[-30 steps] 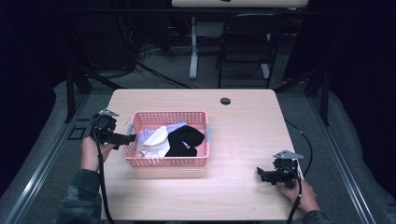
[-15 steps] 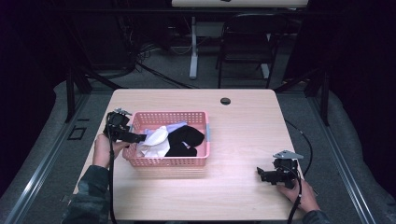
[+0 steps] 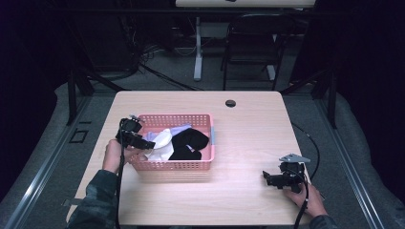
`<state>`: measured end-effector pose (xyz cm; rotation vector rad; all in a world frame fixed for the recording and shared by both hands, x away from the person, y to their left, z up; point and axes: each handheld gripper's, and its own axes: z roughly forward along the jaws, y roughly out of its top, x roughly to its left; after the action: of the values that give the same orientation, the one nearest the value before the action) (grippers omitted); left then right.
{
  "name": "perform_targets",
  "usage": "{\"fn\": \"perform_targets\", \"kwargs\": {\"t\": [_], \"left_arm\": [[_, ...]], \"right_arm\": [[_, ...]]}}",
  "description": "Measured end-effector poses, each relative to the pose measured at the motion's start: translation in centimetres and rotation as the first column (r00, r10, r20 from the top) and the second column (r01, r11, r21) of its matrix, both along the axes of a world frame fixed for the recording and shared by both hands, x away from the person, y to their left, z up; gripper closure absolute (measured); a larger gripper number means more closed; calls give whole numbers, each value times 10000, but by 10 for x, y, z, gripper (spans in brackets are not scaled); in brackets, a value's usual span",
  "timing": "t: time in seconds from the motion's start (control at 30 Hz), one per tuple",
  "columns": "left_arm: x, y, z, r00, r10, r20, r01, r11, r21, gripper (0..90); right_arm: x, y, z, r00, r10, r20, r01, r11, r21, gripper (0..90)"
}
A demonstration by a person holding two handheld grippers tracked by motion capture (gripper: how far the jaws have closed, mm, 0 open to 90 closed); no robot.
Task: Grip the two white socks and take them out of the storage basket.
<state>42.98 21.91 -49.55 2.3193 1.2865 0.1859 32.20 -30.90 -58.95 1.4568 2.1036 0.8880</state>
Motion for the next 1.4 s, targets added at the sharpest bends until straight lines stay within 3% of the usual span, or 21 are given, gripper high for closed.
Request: {"fn": "perform_targets", "kwargs": {"t": [0.4,0.67,0.83,1.4], "left_arm": [[11,-10,-12,9979,-259,-586,295,9976,620,539],[12,-14,-17,9970,-306,-706,361,9963,777,710],[11,-14,-20,9973,-351,-652,406,9955,860,831],[1,-8,0,9980,-558,293,542,9971,540,854]], "right_arm": [[0,0,0,10000,0,-9,0,10000,-10,0],[0,0,0,10000,0,-8,0,10000,-10,0],[-1,0,0,10000,-31,1,31,10000,-12,0],[-1,0,0,10000,-29,4,29,10000,-11,0]]}}
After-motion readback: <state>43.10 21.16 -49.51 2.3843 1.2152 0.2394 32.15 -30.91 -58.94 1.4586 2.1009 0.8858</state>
